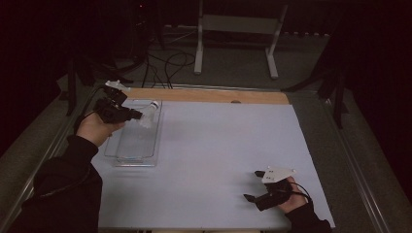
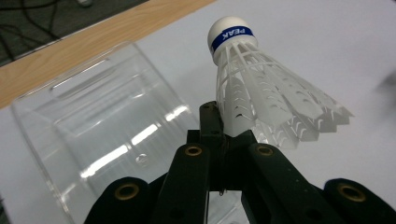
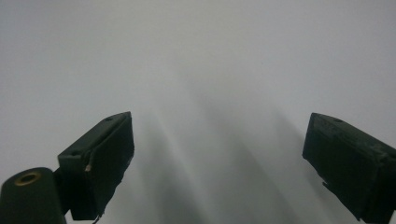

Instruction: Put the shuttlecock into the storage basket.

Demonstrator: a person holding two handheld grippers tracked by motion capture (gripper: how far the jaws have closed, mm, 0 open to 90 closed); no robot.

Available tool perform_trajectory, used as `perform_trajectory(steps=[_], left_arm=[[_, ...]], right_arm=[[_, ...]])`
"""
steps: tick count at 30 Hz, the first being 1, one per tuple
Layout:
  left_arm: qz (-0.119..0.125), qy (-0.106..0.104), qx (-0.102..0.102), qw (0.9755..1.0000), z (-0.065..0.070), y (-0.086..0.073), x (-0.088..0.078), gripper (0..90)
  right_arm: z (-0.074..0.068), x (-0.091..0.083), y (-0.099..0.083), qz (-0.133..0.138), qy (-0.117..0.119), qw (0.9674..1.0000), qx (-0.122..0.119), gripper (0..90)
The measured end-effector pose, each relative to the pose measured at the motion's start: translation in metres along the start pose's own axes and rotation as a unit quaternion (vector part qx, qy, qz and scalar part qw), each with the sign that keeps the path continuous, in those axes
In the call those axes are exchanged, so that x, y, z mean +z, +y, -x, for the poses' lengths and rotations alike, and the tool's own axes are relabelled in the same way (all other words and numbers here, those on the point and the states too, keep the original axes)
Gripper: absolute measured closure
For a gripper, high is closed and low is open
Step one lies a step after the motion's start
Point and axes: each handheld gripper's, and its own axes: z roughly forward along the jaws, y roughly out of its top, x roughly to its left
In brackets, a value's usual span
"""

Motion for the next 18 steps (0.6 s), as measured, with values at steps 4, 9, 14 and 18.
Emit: perform_trajectory(steps=[4, 9, 14, 18], left_arm=[[-0.006, 0.007, -0.004, 0.9999, -0.002, -0.004, 0.005, 90.0], [-0.004, 0.016, -0.019, 0.9997, -0.007, -0.009, 0.014, 90.0], [-0.003, 0.023, -0.036, 0.9991, -0.011, -0.013, 0.021, 90.0], [-0.004, 0.026, -0.045, 0.9986, -0.014, -0.016, 0.028, 90.0]], right_arm=[[0.000, -0.001, 0.000, 0.005, 0.000, 1.0000, 0.000, 8.9], [0.000, 0.000, 0.000, 0.004, 0.000, 1.0000, 0.000, 8.9], [0.000, 0.000, 0.000, 0.005, 0.003, 1.0000, -0.002, 8.9], [-0.001, 0.000, 0.000, 0.005, 0.004, 1.0000, -0.001, 8.9]])
